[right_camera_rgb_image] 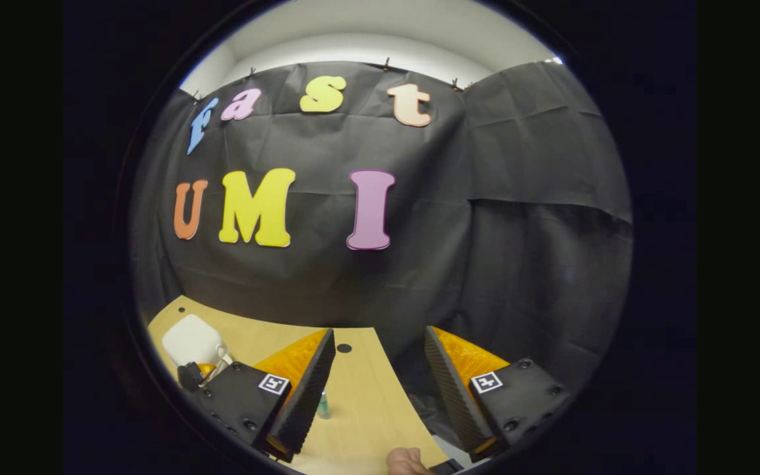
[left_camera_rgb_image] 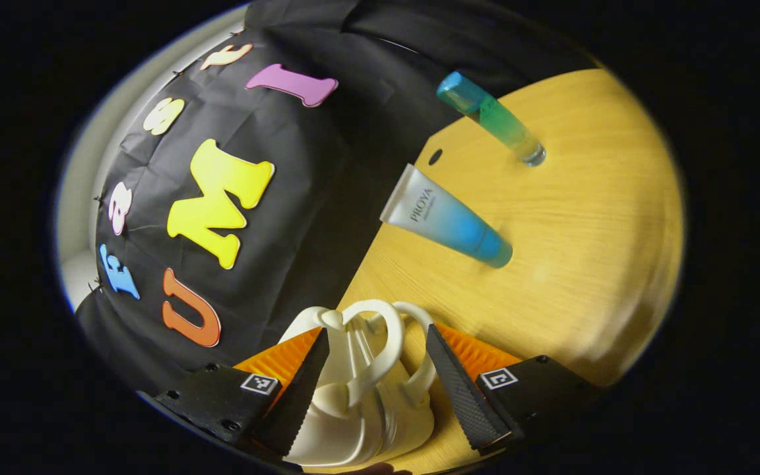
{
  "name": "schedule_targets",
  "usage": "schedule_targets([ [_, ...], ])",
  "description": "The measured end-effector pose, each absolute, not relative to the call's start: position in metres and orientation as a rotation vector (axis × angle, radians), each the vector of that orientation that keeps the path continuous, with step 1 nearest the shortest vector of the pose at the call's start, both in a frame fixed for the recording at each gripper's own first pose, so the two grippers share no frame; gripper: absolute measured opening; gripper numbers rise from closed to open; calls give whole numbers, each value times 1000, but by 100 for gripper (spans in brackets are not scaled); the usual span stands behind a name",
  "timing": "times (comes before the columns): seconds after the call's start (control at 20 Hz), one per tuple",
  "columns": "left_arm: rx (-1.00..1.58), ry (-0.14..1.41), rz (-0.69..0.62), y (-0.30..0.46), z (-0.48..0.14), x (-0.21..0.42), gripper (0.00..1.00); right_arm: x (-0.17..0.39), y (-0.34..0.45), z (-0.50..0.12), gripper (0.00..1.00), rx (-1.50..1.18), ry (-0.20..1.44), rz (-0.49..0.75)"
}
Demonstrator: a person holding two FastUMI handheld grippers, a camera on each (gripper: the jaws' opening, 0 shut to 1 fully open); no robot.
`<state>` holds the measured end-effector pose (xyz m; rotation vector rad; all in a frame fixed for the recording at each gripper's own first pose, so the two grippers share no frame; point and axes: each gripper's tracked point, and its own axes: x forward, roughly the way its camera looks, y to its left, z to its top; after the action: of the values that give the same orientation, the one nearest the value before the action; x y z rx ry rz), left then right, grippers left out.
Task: First open the suitcase, pack the skin care products into it, and then close the suitcase.
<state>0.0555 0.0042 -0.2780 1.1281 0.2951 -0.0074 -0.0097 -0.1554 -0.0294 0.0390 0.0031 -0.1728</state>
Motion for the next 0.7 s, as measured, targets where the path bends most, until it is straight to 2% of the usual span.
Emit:
schedule_targets([
  [0.1, 1183, 282, 22, 9, -268, 59, 87, -10, -163, -35, 81, 38, 10, -186],
  [0.15, 1186, 282, 13, 6, -266, 60, 70, -10, -164, -38, 81, 38, 17, -189],
  [0.3, 1193, 337, -19, 5, -277, 59, 49, -10, -163, -47, 81, 31, 41, -194],
  [0.35, 1193, 352, -32, 5, -278, 59, 37, -9, -161, -48, 81, 30, 46, -193],
  [0.45, 1199, 344, -42, 1, -272, 58, 23, -7, -156, -48, 81, 30, 52, -194],
  [0.65, 1146, 377, -49, 8, -257, 64, 6, -1, -145, -45, 81, 33, 56, -197],
  [0.7, 1108, 387, -50, 9, -250, 64, 5, 1, -141, -45, 81, 35, 60, -200],
])
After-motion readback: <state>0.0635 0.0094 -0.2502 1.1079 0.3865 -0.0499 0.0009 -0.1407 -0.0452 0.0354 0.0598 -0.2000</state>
